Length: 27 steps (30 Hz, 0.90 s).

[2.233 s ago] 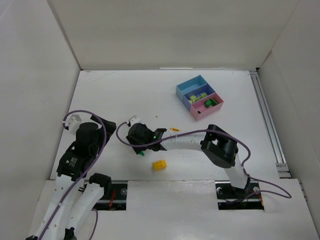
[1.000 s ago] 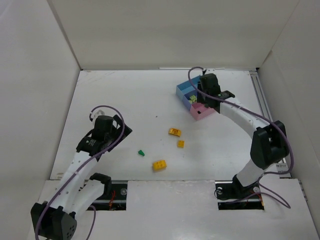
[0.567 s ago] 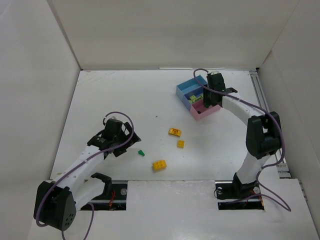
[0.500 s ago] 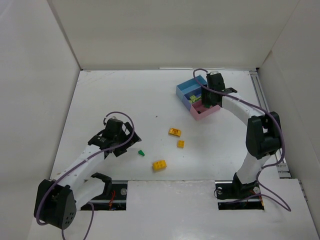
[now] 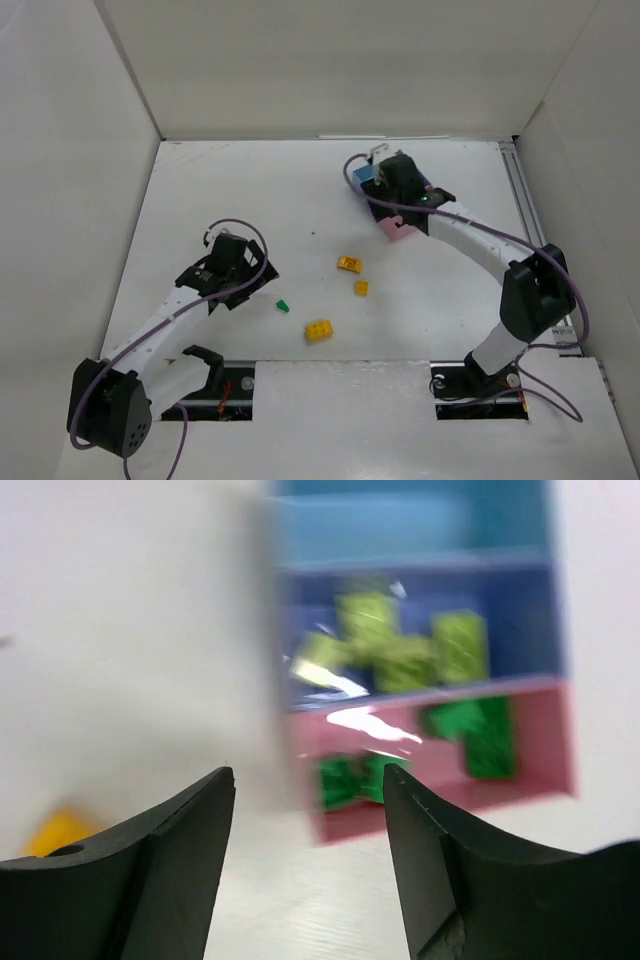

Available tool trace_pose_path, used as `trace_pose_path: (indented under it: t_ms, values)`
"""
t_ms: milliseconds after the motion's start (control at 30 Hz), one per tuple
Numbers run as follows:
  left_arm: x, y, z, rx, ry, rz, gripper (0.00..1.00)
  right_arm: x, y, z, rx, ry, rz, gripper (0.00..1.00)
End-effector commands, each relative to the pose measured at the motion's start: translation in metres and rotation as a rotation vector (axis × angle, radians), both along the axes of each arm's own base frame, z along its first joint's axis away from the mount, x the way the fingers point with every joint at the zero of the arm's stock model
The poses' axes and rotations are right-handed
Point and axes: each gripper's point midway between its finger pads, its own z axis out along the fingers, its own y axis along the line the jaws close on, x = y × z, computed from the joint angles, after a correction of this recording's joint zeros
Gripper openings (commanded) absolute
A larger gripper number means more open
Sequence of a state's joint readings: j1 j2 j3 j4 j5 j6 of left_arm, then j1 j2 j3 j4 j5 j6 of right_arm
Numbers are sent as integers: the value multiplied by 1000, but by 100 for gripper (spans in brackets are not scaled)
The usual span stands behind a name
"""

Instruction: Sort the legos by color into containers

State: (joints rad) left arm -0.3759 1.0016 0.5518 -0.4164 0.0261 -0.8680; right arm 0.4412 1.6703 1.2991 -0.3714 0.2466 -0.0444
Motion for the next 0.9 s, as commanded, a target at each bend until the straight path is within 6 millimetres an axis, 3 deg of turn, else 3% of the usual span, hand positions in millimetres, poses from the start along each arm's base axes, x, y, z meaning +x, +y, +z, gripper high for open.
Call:
trace_pose_path:
  t_ms: [0, 67, 100, 167, 233, 367, 433, 467, 567, 600, 867]
  values:
    - [29, 10, 59, 23, -178, 81, 100, -40, 96, 38, -32, -146, 379, 66]
    - [30, 22, 71, 63, -202, 129, 100, -64, 134, 45, -7, -188, 534, 67]
    - [32, 25, 76, 70, -206, 158, 100, -86, 159, 37, 11, -178, 618, 67]
    - [32, 34, 92, 78, -234, 199, 100, -106, 193, 37, 81, -188, 715, 67]
    - [33, 45, 99, 98, -247, 254, 100, -143, 232, 26, 148, -152, 855, 67]
    - [28, 57, 112, 103, -273, 294, 100, -194, 283, -7, 119, -107, 1008, 67]
    - [23, 58, 113, 109, -262, 292, 100, -207, 297, -17, 111, -106, 1039, 67]
    - [19, 60, 114, 110, -261, 292, 100, -221, 306, -31, 98, -84, 1071, 67]
    - [14, 61, 116, 99, -265, 302, 100, -232, 318, -42, 93, -84, 1084, 67]
    - [11, 62, 118, 97, -269, 303, 100, -236, 319, -55, 81, -56, 1074, 67]
    - [1, 60, 110, 61, -260, 303, 100, -218, 314, -87, 6, -60, 904, 66]
